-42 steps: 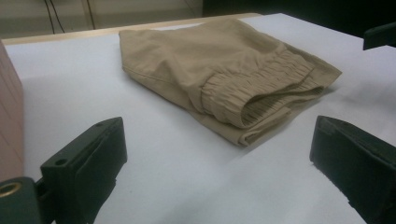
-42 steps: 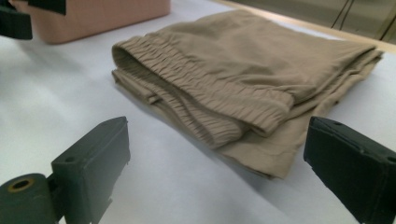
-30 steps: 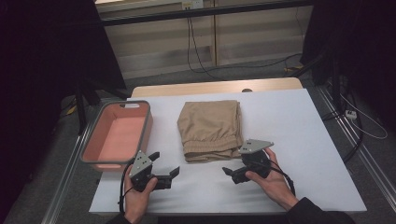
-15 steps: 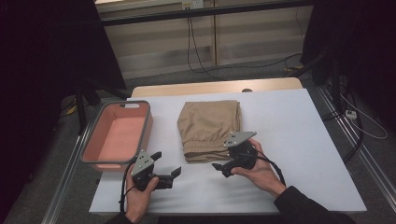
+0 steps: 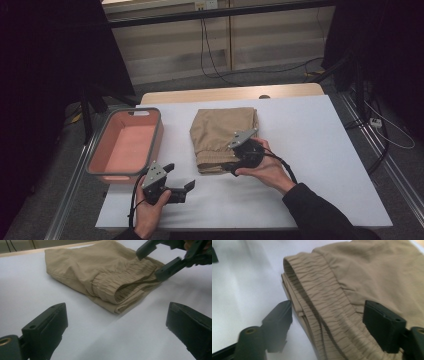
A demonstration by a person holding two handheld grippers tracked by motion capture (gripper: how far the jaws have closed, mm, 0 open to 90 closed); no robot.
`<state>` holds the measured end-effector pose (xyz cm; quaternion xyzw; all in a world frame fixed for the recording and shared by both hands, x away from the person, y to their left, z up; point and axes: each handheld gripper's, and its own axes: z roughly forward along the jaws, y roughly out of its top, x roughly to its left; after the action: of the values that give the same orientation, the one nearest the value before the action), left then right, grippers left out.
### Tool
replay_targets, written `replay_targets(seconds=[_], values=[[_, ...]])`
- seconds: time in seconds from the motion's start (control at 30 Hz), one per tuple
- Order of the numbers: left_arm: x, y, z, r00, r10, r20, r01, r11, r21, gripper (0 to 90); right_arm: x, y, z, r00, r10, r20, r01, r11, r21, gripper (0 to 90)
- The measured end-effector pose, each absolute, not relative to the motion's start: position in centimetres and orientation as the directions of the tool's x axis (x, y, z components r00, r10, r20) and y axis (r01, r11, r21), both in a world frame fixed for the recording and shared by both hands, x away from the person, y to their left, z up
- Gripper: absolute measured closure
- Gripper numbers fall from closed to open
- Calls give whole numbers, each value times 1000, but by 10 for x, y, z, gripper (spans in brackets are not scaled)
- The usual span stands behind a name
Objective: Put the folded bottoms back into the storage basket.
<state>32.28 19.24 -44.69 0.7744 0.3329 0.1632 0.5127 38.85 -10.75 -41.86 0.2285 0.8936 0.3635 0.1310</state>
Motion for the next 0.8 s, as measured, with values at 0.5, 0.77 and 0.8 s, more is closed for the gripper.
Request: replay_targets(seconds=[0.5, 0.77, 0.8], values=[[322, 191, -448, 732, 674, -101, 353, -249, 902, 38, 393, -92, -444, -898, 420, -128, 254, 734, 630, 275], [323, 192, -447, 732, 675, -93, 350, -256, 901, 38, 395, -86, -446, -909, 393, -140, 247, 778, 577, 361], [322, 192, -447, 732, 675, -93, 350, -255, 901, 38, 396, -87, -445, -912, 384, -145, 238, 783, 575, 392]])
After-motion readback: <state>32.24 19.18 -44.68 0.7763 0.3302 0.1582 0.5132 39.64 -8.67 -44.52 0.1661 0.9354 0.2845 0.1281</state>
